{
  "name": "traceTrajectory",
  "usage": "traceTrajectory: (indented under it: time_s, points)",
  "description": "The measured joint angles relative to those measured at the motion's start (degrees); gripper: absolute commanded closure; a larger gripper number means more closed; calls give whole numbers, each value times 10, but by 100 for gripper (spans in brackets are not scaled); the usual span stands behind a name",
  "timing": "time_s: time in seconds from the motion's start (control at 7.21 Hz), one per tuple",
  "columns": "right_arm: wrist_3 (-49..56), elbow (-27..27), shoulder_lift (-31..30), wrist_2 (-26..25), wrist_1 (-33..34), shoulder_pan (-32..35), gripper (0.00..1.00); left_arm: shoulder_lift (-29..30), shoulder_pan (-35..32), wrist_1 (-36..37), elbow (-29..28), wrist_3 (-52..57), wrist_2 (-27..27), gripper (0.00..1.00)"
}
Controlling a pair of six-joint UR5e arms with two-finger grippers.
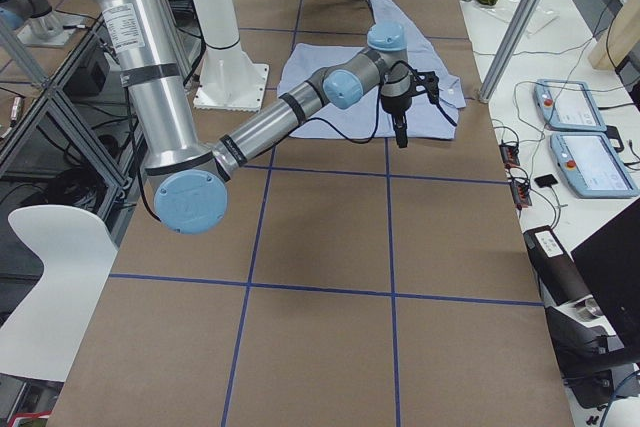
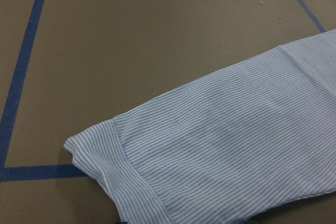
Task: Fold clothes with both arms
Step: 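Move the left gripper to the other sleeve's cuff and grasp it, then carry the grasped sleeve with the left gripper across the shirt front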
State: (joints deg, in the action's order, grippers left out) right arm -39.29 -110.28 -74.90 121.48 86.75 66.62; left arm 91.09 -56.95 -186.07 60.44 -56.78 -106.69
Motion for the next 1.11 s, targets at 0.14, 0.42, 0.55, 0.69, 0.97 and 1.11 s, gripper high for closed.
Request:
traceTrajectory:
  time_s: [0.14, 0.42, 0.55, 0.69, 0.97, 1.11]
  points:
    - [0, 0, 0, 0, 0, 0, 0, 1, 0, 0, -2, 0, 3, 59]
    - [0, 1, 1, 0, 0, -1, 0, 1, 0, 0, -3, 3, 7, 100]
    - [0, 1, 1, 0, 0, -1, 0, 1, 0, -1, -3, 4, 6, 100]
    - [0, 1, 1, 0, 0, -1, 0, 1, -1, -2, -1, 8, 5, 100]
    - [-3, 0, 1, 0, 0, -2, 0, 0, -3, -3, 10, 20, 0, 100]
    - [-5, 0, 1, 0, 0, -2, 0, 0, -7, -1, 22, 22, -12, 100]
